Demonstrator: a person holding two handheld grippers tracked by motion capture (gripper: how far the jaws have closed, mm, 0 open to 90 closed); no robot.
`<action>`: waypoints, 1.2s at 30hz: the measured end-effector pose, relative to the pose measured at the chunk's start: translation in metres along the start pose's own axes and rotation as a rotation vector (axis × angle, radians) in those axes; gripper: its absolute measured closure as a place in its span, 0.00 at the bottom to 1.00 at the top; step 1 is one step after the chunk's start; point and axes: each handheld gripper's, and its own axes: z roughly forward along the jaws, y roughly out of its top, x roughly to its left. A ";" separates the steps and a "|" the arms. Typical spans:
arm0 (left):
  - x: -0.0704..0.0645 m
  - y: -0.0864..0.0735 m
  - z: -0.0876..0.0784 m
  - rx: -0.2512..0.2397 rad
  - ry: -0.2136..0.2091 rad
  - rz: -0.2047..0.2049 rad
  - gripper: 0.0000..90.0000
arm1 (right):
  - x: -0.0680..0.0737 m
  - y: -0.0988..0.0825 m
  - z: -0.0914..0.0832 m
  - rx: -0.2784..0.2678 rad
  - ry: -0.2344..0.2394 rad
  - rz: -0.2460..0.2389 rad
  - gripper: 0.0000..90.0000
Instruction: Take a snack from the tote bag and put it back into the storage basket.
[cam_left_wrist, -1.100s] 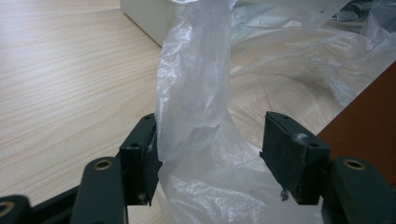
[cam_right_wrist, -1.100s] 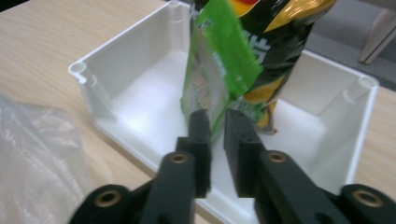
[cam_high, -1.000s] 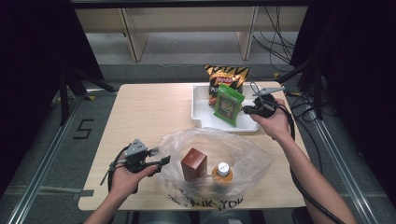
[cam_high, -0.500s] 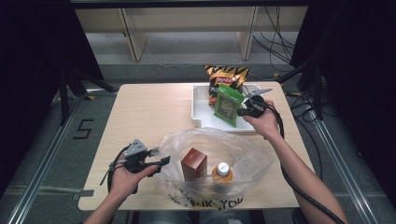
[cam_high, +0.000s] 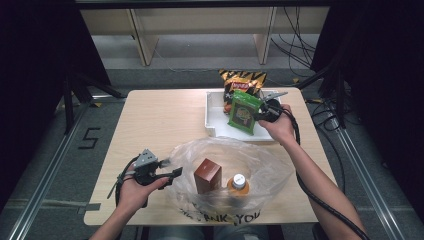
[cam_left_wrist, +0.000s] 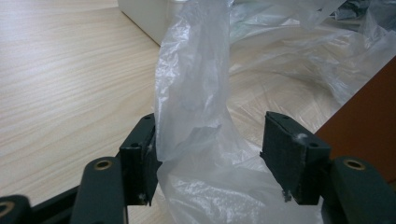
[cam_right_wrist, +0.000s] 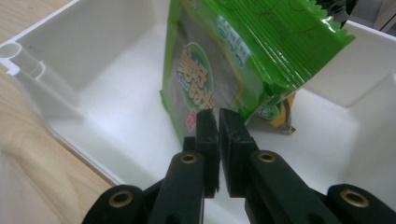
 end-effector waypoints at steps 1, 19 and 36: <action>0.000 0.000 0.000 0.000 0.000 -0.001 0.43 | -0.001 0.000 0.000 0.014 -0.004 -0.002 0.97; -0.001 0.000 0.001 0.001 -0.001 -0.008 0.43 | -0.015 0.011 0.007 0.019 -0.069 0.004 0.94; -0.001 0.000 0.000 -0.002 0.004 -0.006 0.43 | 0.003 0.012 -0.018 -0.019 -0.010 0.029 0.71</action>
